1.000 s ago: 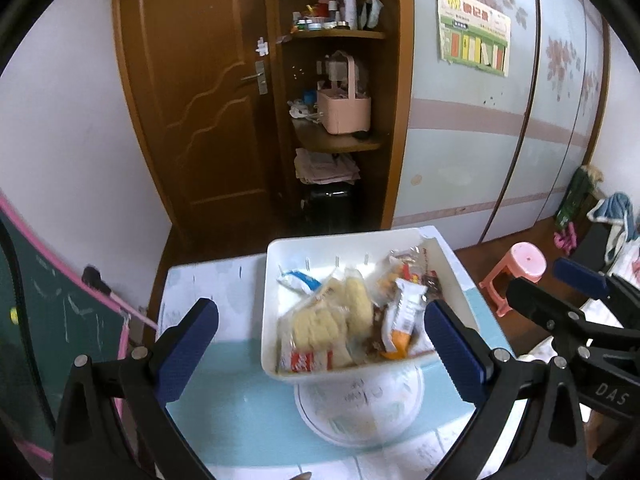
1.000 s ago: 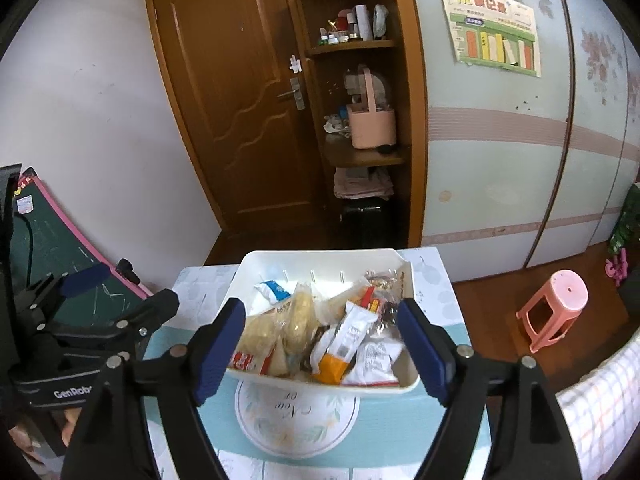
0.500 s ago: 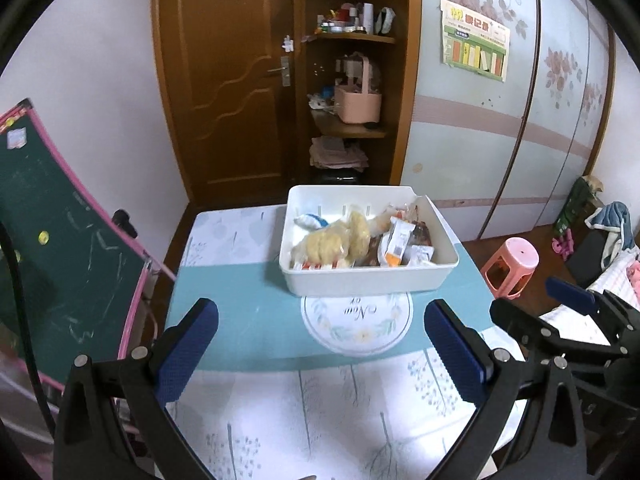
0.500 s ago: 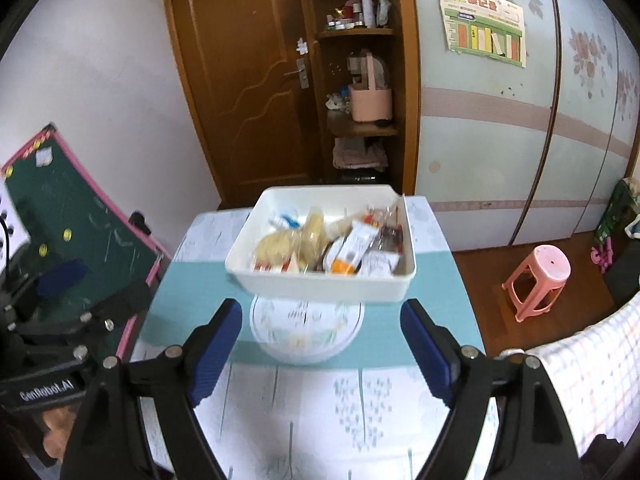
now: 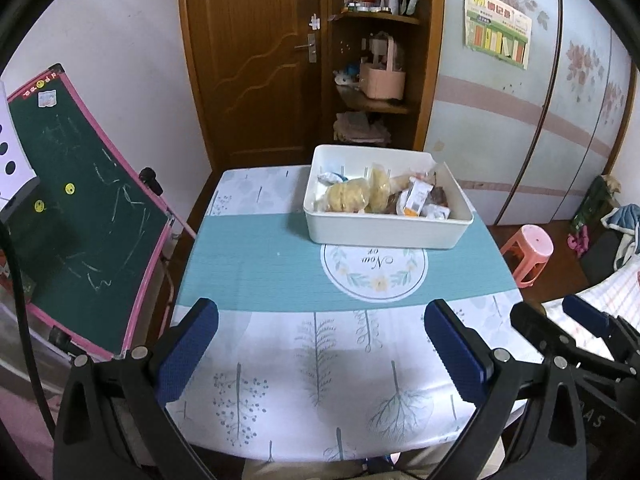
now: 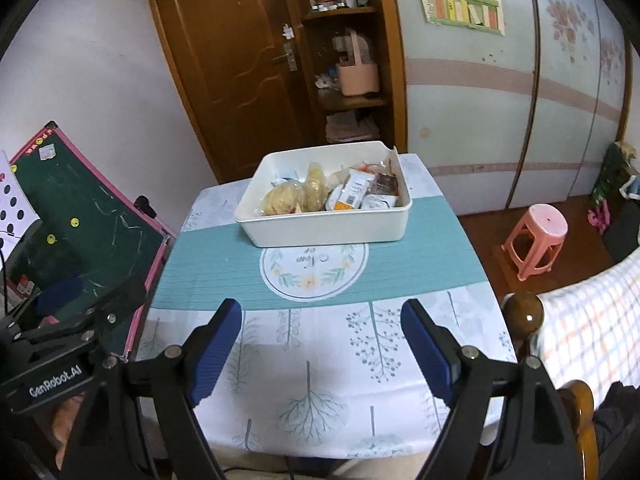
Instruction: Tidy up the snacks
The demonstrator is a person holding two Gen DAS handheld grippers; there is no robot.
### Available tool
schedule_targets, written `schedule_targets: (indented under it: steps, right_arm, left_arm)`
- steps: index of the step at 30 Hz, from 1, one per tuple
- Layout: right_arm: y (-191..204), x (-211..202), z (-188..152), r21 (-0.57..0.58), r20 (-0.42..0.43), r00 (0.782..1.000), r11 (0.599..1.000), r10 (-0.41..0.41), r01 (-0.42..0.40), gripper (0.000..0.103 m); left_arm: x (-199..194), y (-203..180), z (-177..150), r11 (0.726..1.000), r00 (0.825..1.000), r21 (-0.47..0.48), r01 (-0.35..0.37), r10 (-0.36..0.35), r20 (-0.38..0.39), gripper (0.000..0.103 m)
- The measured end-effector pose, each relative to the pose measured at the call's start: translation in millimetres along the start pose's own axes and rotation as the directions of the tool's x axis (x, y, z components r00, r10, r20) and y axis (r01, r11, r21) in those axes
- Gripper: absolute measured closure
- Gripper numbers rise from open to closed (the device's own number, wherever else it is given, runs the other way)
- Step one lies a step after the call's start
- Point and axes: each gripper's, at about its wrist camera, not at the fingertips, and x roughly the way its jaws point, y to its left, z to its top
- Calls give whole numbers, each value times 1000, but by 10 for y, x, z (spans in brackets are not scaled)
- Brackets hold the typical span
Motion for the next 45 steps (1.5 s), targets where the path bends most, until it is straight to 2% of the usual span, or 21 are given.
schedule_targets:
  steps: [10, 15, 45]
  right_arm:
    - [53, 1, -72, -40, -10, 1000, 999, -2, 1, 20]
    - [117, 0, -65, -68, 1, 1000, 998, 4, -4, 20]
    - [126, 89, -51, -65, -12, 999, 997, 33, -33, 20]
  left_arm:
    - [108, 79, -103, 1000, 997, -28, -6, 4, -81, 1]
    - [105, 96, -99, 999, 997, -24, -24, 23, -73, 1]
    - [104, 116, -70, 999, 997, -21, -41, 39, -61, 1]
